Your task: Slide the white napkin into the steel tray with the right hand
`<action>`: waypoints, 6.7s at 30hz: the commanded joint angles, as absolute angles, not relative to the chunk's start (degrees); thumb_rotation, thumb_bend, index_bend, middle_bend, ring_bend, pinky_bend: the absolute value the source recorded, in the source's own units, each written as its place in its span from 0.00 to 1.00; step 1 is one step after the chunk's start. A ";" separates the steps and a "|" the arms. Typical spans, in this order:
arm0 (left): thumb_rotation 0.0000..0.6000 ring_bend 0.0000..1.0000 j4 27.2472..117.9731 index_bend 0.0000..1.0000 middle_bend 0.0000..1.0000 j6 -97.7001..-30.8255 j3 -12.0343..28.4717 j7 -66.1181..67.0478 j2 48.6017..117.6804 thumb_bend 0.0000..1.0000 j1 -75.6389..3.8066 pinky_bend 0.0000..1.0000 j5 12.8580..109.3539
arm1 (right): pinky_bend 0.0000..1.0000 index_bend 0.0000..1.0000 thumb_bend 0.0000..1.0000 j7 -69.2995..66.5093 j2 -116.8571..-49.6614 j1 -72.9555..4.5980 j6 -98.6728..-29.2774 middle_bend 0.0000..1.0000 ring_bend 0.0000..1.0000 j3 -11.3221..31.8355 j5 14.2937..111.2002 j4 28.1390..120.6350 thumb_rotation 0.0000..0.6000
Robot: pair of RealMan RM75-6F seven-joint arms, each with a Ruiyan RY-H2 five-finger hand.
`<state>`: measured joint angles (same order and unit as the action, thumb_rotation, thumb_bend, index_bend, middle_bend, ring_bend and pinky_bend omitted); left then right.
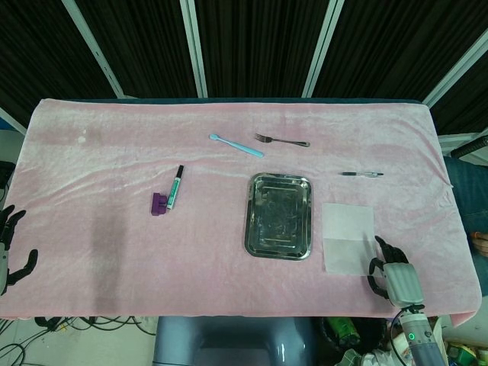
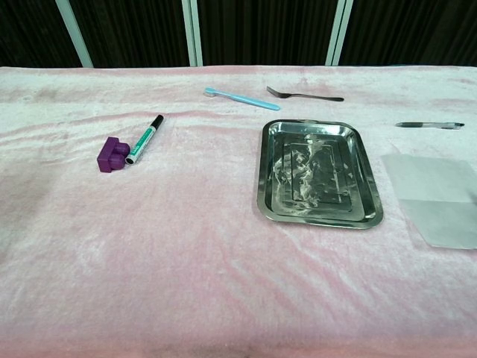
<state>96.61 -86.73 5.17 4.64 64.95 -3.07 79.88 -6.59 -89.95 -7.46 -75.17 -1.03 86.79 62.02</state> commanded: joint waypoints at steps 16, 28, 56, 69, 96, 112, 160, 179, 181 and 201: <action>1.00 0.00 95.64 0.12 0.04 -86.39 4.17 3.38 64.54 0.40 -3.47 0.00 82.40 | 0.17 0.70 0.39 -6.70 -87.32 -10.66 -71.68 0.06 0.15 1.03 85.57 71.39 1.00; 1.00 0.00 95.92 0.12 0.04 -86.50 4.29 3.46 64.54 0.40 -3.34 0.00 81.85 | 0.17 0.71 0.39 -2.86 -88.96 -13.58 -68.30 0.06 0.15 2.02 84.34 75.75 1.00; 1.00 0.00 96.42 0.12 0.04 -86.58 4.60 3.89 64.65 0.40 -3.22 0.00 80.92 | 0.17 0.74 0.39 35.99 -90.67 -21.94 -63.28 0.06 0.15 9.46 61.67 96.87 1.00; 1.00 0.00 96.42 0.12 0.04 -86.71 4.70 3.97 64.68 0.40 -3.15 0.00 80.74 | 0.17 0.74 0.39 47.73 -95.31 -27.65 -68.55 0.06 0.15 12.98 46.13 101.75 1.00; 1.00 0.00 96.42 0.12 0.04 -86.66 4.76 4.16 64.81 0.40 -3.24 0.00 80.73 | 0.17 0.75 0.40 48.75 -97.62 -32.60 -72.20 0.06 0.15 11.84 40.31 98.45 1.00; 1.00 0.00 96.51 0.12 0.04 -86.60 4.89 3.94 64.74 0.40 -3.26 0.00 80.51 | 0.17 0.75 0.40 48.55 -98.50 -34.27 -72.33 0.06 0.15 11.38 37.38 97.52 1.00; 1.00 0.00 96.62 0.12 0.04 -86.49 5.00 4.02 64.75 0.40 -3.32 0.00 80.23 | 0.17 0.48 0.37 48.25 -98.58 -37.19 -72.83 0.04 0.14 9.95 34.56 97.67 1.00; 1.00 0.00 96.65 0.12 0.04 -86.54 4.97 4.29 64.85 0.40 -3.30 0.00 80.20 | 0.17 0.30 0.35 49.82 -95.39 -37.99 -72.95 0.01 0.11 8.69 34.92 102.28 1.00; 1.00 0.00 96.70 0.12 0.04 -86.58 5.04 4.27 64.86 0.40 -3.27 0.00 80.04 | 0.17 0.28 0.35 49.90 -94.90 -38.08 -72.99 0.01 0.11 8.55 35.05 103.22 1.00; 1.00 0.00 96.70 0.12 0.04 -86.63 5.16 4.27 64.98 0.40 -3.32 0.00 80.00 | 0.17 0.25 0.34 43.29 -96.27 -39.43 -70.06 0.05 0.13 10.28 38.85 98.58 1.00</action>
